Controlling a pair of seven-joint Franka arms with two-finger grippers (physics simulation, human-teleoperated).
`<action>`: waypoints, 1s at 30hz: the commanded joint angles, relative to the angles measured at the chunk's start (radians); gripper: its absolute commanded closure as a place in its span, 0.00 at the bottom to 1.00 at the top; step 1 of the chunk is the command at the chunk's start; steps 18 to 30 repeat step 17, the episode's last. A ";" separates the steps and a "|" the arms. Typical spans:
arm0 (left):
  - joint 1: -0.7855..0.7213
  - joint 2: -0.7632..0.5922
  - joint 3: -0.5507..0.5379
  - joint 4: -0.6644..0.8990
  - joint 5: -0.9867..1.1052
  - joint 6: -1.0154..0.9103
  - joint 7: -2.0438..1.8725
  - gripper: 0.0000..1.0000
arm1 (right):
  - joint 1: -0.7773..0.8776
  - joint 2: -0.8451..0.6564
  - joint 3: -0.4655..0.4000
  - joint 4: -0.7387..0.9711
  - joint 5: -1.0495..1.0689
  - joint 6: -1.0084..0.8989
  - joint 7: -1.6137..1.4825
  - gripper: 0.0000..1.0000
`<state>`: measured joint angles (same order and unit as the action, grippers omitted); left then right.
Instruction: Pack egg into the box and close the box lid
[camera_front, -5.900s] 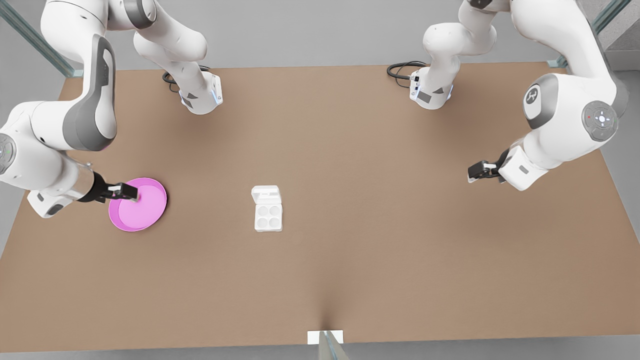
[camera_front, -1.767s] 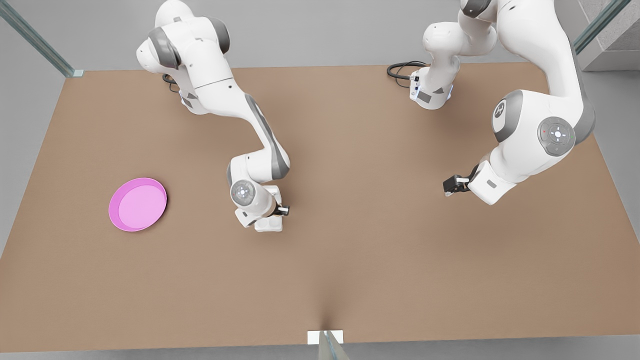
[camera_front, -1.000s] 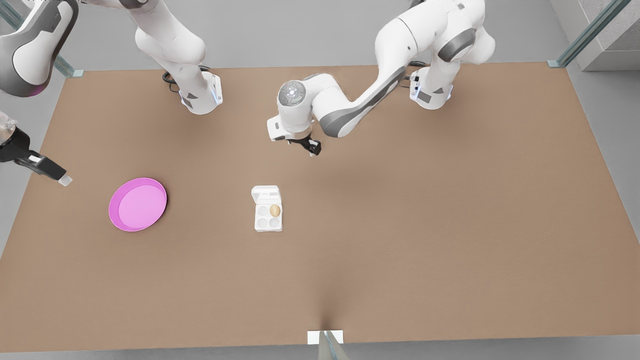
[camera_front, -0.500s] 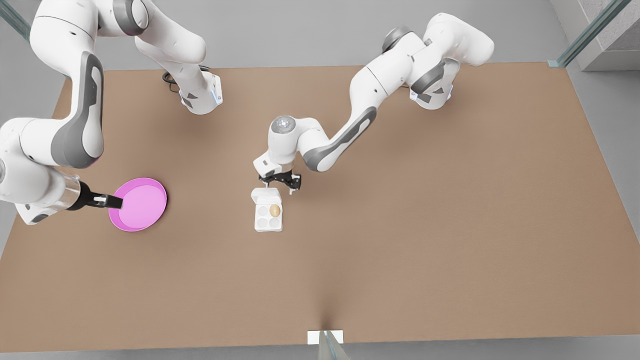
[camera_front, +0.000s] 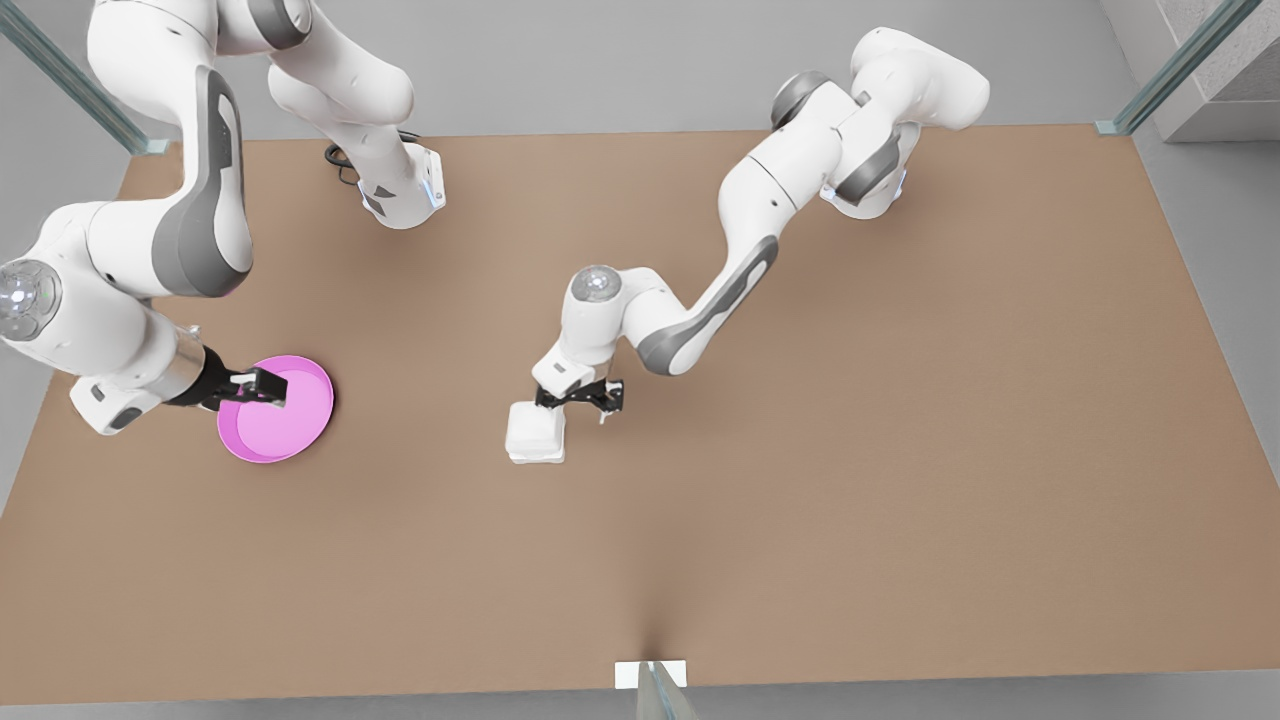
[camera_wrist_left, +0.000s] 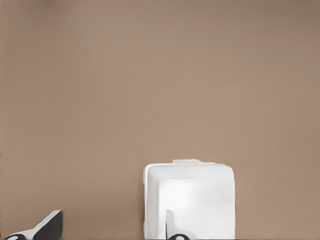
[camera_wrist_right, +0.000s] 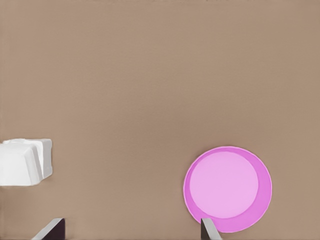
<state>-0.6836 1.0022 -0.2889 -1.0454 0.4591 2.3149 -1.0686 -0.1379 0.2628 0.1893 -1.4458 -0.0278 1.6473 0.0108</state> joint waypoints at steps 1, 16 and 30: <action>0.032 -0.031 -0.009 0.001 -0.008 -0.092 0.061 0.00 | 0.014 0.015 -0.002 0.001 0.000 0.052 0.075 0.00; 0.681 -1.033 0.183 -0.657 -0.476 -0.723 1.039 0.00 | 0.008 0.045 -0.002 0.002 0.003 0.055 0.072 0.00; 0.681 -1.033 0.183 -0.657 -0.476 -0.724 1.039 0.00 | 0.006 0.045 -0.002 0.002 0.005 0.055 0.069 0.00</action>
